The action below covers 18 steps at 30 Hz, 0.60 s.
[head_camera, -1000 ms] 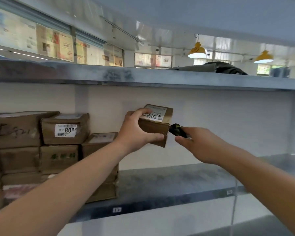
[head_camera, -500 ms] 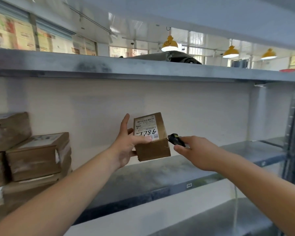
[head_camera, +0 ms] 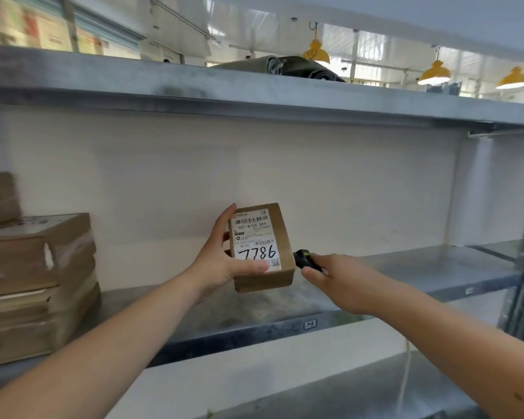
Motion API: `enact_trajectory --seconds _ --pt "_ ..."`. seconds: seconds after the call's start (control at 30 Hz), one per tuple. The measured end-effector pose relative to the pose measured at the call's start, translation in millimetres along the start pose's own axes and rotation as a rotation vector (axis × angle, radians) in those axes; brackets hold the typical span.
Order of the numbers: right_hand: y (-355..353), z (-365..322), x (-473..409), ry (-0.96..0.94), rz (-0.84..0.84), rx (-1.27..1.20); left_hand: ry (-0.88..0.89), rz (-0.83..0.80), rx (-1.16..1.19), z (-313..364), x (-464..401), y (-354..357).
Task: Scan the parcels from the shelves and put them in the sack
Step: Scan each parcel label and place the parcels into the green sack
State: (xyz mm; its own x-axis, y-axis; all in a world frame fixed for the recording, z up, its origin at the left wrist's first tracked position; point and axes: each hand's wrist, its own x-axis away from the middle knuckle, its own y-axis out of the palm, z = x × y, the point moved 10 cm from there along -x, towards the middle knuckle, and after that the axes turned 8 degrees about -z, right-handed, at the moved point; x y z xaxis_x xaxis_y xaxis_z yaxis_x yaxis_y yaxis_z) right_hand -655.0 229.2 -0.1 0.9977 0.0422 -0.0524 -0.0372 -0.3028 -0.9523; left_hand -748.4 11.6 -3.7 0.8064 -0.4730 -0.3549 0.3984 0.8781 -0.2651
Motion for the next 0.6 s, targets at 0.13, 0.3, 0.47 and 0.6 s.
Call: enact_trajectory --seconds 0.13,0.3,0.47,0.6 --pt "9.7 0.5 2.1 -0.024 -0.041 -0.075 0.073 0.031 -0.252 1.2 0.3 -9.5" --pt "26.1 -19.3 17.7 -0.052 -0.106 -0.190 0.166 0.112 -0.452 3.2 2.4 -28.4" --pt "33.0 -49.1 42.4 -0.031 -0.113 -0.039 0.222 0.091 -0.519 4.4 2.7 -35.7" --pt "36.2 -75.3 64.0 -0.003 -0.127 0.115 0.238 0.068 -0.545 1.5 4.8 -41.7"
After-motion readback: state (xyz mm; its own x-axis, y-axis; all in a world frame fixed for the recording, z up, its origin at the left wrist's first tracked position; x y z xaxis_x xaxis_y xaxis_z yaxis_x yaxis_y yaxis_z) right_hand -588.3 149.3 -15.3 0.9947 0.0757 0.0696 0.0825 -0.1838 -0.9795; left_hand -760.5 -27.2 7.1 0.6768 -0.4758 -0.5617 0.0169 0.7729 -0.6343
